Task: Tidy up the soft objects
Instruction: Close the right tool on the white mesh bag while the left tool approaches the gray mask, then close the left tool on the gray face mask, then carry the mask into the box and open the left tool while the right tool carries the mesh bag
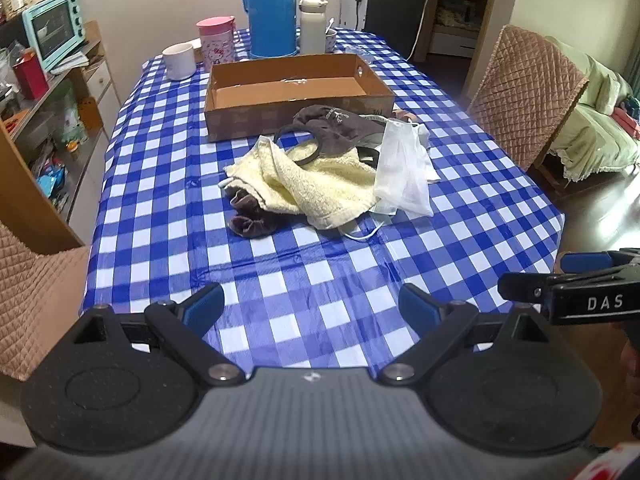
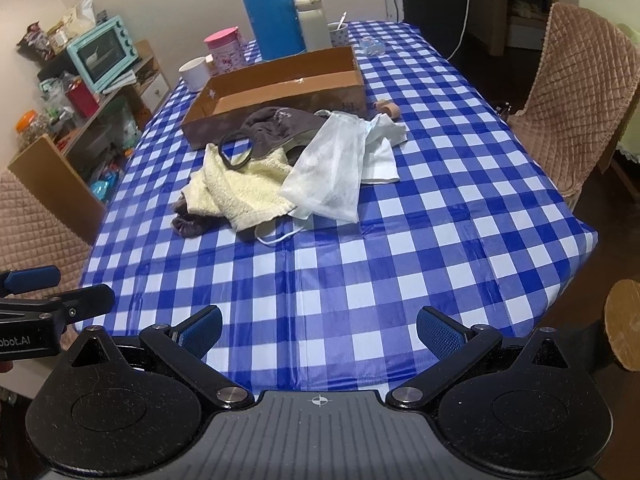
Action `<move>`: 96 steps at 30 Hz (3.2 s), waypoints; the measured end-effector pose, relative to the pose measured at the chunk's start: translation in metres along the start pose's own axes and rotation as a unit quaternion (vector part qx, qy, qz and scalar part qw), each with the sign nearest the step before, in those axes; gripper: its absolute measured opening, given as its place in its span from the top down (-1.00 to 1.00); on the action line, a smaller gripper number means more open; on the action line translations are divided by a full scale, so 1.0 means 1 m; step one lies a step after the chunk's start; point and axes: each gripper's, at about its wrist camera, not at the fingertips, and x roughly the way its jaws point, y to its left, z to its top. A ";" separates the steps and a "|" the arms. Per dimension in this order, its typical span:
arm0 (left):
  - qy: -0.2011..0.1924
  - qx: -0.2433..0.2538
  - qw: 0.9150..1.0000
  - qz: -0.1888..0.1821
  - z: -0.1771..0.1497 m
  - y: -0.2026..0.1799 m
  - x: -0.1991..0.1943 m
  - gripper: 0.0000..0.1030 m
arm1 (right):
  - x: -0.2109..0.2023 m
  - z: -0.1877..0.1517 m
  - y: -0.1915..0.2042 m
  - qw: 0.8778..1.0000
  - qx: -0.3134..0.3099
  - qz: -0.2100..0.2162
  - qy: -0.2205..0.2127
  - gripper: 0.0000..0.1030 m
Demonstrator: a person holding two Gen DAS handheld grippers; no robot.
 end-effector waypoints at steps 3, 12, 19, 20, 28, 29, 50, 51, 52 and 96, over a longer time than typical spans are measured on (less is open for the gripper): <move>-0.001 0.006 1.000 -0.003 0.004 0.004 0.006 -0.80 | 0.001 0.003 -0.001 1.000 0.005 -0.002 -0.007 -1.00; -0.003 0.010 1.000 -0.017 0.026 -0.003 0.032 -0.69 | 0.015 0.028 -0.010 1.000 -0.004 0.000 -0.029 -1.00; 0.007 -0.021 1.000 -0.004 0.047 -0.008 0.066 -0.60 | 0.043 0.063 -0.028 0.999 -0.024 0.030 -0.034 -0.99; 0.008 -0.025 1.000 0.000 0.050 -0.010 0.073 -0.58 | 0.048 0.068 -0.031 0.998 -0.030 0.032 -0.036 -0.99; 0.013 -0.059 0.998 0.027 0.071 -0.014 0.114 -0.36 | 0.094 0.107 -0.048 0.997 -0.049 0.063 -0.017 -0.80; 0.012 -0.062 0.998 0.029 0.074 -0.015 0.118 -0.35 | 0.101 0.112 -0.049 0.996 -0.052 0.067 -0.014 -0.80; 0.022 -0.096 0.991 0.091 0.097 -0.028 0.171 -0.18 | 0.190 0.153 -0.065 0.992 -0.046 0.120 0.006 -0.36; 0.024 -0.096 0.991 0.090 0.097 -0.029 0.172 -0.18 | 0.192 0.152 -0.063 0.992 -0.052 0.118 0.004 -0.32; 0.026 -0.095 0.991 0.089 0.096 -0.029 0.173 -0.18 | 0.195 0.151 -0.061 0.992 -0.056 0.117 0.008 -0.17; -0.050 0.221 0.970 0.085 0.146 -0.072 0.254 0.85 | 0.137 0.166 -0.107 0.996 -0.018 0.060 -0.065 0.98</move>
